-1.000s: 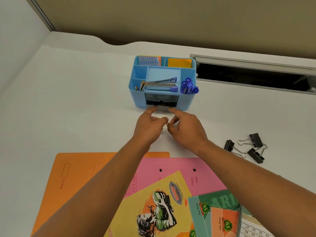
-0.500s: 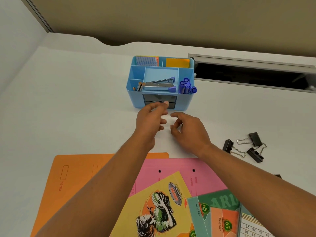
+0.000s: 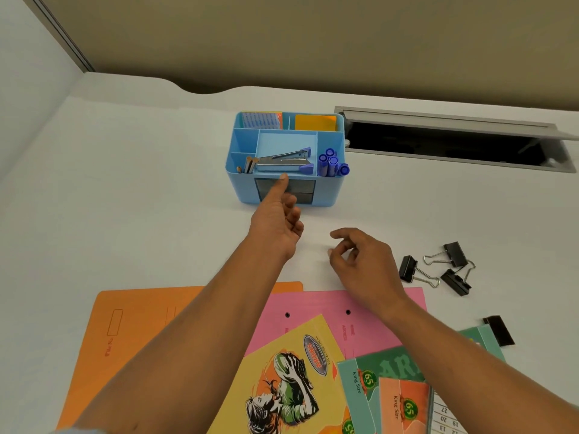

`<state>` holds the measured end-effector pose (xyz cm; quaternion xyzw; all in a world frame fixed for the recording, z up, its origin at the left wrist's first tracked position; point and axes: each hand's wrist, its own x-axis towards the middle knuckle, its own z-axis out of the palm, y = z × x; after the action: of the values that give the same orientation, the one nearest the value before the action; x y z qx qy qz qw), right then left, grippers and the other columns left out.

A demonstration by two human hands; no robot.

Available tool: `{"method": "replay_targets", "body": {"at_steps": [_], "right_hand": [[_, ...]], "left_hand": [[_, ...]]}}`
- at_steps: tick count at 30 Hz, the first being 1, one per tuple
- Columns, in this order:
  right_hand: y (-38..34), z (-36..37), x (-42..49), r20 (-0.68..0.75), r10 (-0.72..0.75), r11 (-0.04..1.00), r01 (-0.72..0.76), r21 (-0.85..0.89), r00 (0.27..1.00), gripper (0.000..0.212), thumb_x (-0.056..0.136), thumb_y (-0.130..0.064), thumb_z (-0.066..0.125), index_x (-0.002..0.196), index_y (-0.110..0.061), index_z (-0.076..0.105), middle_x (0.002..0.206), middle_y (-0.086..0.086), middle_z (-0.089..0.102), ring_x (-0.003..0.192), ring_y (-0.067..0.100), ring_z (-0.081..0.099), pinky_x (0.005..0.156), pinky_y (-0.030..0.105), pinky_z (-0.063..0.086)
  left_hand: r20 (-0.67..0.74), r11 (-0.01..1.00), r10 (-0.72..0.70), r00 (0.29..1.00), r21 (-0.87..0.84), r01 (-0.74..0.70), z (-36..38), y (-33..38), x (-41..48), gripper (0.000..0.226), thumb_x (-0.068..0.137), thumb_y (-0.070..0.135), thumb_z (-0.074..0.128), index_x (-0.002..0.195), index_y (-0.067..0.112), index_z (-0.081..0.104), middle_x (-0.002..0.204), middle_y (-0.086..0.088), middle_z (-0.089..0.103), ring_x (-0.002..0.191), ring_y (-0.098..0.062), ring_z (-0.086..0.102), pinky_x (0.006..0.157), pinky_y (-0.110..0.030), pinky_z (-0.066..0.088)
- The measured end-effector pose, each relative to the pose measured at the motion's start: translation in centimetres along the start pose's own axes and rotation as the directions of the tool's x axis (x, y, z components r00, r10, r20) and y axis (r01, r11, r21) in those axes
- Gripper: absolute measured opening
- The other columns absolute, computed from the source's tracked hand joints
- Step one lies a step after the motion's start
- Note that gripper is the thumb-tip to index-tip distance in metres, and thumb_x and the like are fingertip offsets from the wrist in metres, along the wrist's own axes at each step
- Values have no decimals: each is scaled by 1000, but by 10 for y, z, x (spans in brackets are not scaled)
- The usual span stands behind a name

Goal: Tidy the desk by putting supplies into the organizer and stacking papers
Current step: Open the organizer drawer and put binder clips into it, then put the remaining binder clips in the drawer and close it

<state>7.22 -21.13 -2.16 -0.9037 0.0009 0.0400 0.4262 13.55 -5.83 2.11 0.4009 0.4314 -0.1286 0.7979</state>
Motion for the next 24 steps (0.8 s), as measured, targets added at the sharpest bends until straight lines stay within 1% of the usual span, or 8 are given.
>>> {"method": "replay_targets", "body": {"at_steps": [3,6,8,11,13,17,20,24], "right_hand": [[2,-5,-7,-4,25,1000,-25,2,1000,25,87,-23,66,113,-26,65,78,-18,64,62,6,56,67,21,48],[4,-9,-15,-11,39,999,-39,0,999,24,87,-23,66,111,-27,66,78,-18,64,63,5,56,66,21,47],[6,-11,-21,-11,51,999,-51,-1,999,24,87,-24,66,111,-28,65,79,-18,64,63,5,56,66,20,47],[10,-15,-27,-17,68,998,-69,-15,998,23,87,-24,67,110,-28,66,79,-17,65,61,6,56,67,21,47],[11,-18,-31,-18,76,997,-76,-27,997,23,87,-25,67,110,-28,66,79,-18,65,61,6,56,65,19,45],[10,-21,-39,-14,84,996,-85,-42,996,21,88,-26,66,108,-30,66,80,-19,65,62,5,57,62,15,41],[8,-23,-43,-12,91,994,-92,-55,996,21,88,-27,66,108,-30,66,81,-19,66,63,5,58,63,12,41],[7,-24,-48,-5,95,994,-95,-46,995,20,88,-27,66,108,-29,66,83,-18,66,63,5,59,67,16,47]], "left_hand": [[1,1000,-11,1000,-4,11,4,0,0,43,78,51,75,98,14,69,75,5,64,55,-6,50,53,-20,40],[-22,999,17,1000,-41,-17,7,-3,2,46,77,50,76,103,14,69,74,5,63,53,-6,50,50,-19,40],[-34,997,32,999,-64,-34,9,-5,3,42,77,48,77,101,14,69,74,6,63,52,-5,50,49,-19,39],[-5,989,35,999,-146,-35,11,-5,3,35,78,43,78,98,17,67,72,8,63,48,-4,50,49,-19,37],[3,984,42,999,-171,-41,11,-7,2,32,78,41,79,96,18,66,70,9,62,46,-4,50,49,-19,36],[1,989,44,999,-143,-44,4,-15,1,31,78,40,79,96,18,66,68,8,61,44,-4,49,46,-20,36],[1,991,44,999,-128,-44,-3,-19,-4,27,79,39,77,94,19,65,70,7,59,48,-4,50,48,-21,37],[9,991,29,1000,-130,-27,-17,-27,-12,22,81,37,73,83,20,59,67,7,56,50,-6,49,48,-21,37]]}}
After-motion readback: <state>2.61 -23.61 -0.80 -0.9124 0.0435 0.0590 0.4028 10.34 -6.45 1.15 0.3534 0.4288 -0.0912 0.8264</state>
